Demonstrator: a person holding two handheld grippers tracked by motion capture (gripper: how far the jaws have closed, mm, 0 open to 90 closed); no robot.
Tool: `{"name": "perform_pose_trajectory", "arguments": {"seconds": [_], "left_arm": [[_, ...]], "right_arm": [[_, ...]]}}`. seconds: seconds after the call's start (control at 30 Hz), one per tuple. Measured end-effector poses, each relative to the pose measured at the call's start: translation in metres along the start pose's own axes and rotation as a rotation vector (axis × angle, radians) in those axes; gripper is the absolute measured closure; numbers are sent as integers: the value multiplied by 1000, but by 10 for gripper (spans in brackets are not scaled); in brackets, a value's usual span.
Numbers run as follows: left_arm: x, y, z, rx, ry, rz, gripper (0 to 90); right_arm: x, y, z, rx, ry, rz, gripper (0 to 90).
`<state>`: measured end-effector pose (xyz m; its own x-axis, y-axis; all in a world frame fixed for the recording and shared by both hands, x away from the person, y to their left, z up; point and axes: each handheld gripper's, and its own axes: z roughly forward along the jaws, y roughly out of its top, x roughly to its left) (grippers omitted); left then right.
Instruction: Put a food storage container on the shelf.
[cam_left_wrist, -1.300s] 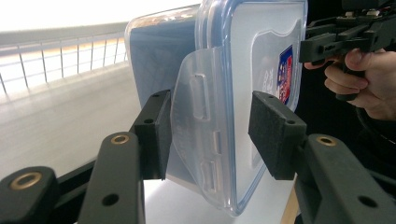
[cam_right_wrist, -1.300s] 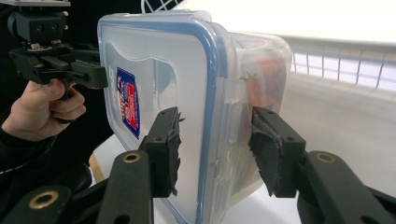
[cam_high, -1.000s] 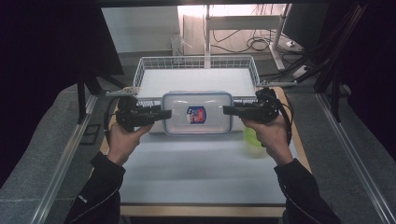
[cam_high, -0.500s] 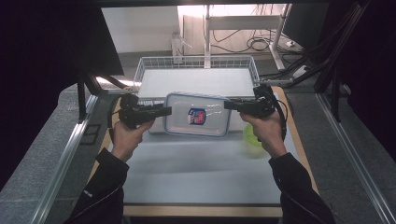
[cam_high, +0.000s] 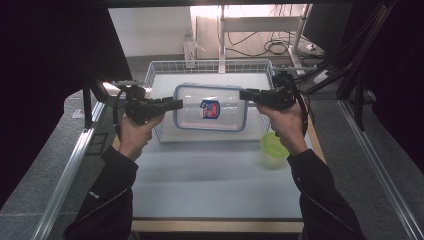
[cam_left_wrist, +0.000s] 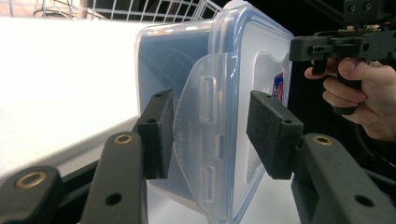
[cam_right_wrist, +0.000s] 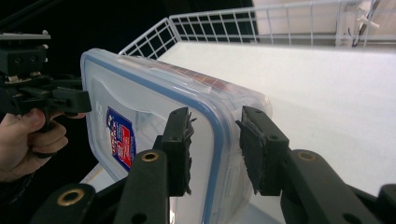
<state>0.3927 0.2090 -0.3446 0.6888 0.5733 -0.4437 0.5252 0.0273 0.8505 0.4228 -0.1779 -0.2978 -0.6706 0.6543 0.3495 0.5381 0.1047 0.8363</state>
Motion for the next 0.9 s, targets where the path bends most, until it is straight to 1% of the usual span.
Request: {"name": "perform_pose_trajectory", "arguments": {"seconds": [0.03,0.1,0.13,0.2,0.23,0.3,0.33,0.37,0.4,0.47,0.53,0.57,0.6,0.7,0.73,0.77,0.83,0.87,0.9], "left_arm": [[2,5,1,-4,1,-1,523],[3,8,1,-8,0,-2,522],[4,11,1,-12,-2,-5,522],[6,18,0,-15,2,-6,523],[6,18,0,-15,2,-6,522],[9,25,1,-18,4,-7,522],[10,28,1,-23,5,-9,521],[12,33,2,-28,14,-12,520],[13,35,2,-29,15,-12,519],[19,41,4,-37,7,-26,519],[21,43,5,-40,5,-31,517],[27,46,7,-50,0,-43,517],[27,46,7,-50,0,-43,516],[37,49,14,-45,4,-52,504],[37,49,14,-45,4,-52,498],[40,50,19,-35,24,-50,489],[42,50,21,-39,25,-49,487],[42,51,22,-45,34,-55,485],[43,53,23,-39,43,-50,485]], "right_arm": [[0,7,1,-2,-5,2,641],[0,10,1,-4,-6,3,641],[-1,16,3,-11,-4,10,641],[-2,22,4,-14,-1,15,641],[-3,24,5,-15,0,18,641],[-4,27,7,-17,-1,20,640],[-5,33,9,-21,1,29,640],[-6,35,10,-22,3,31,640],[-7,38,12,-24,2,35,640],[-10,43,15,-27,6,46,642],[-14,48,18,-36,8,51,646],[-15,50,19,-38,8,55,647],[-15,50,19,-38,8,55,647],[-22,57,26,-50,6,54,653],[-23,58,28,-55,3,56,656],[-24,60,30,-64,2,54,659],[-26,61,32,-75,-3,55,657],[-29,64,35,-80,-13,53,651],[-29,64,35,-80,-13,53,651]]}}
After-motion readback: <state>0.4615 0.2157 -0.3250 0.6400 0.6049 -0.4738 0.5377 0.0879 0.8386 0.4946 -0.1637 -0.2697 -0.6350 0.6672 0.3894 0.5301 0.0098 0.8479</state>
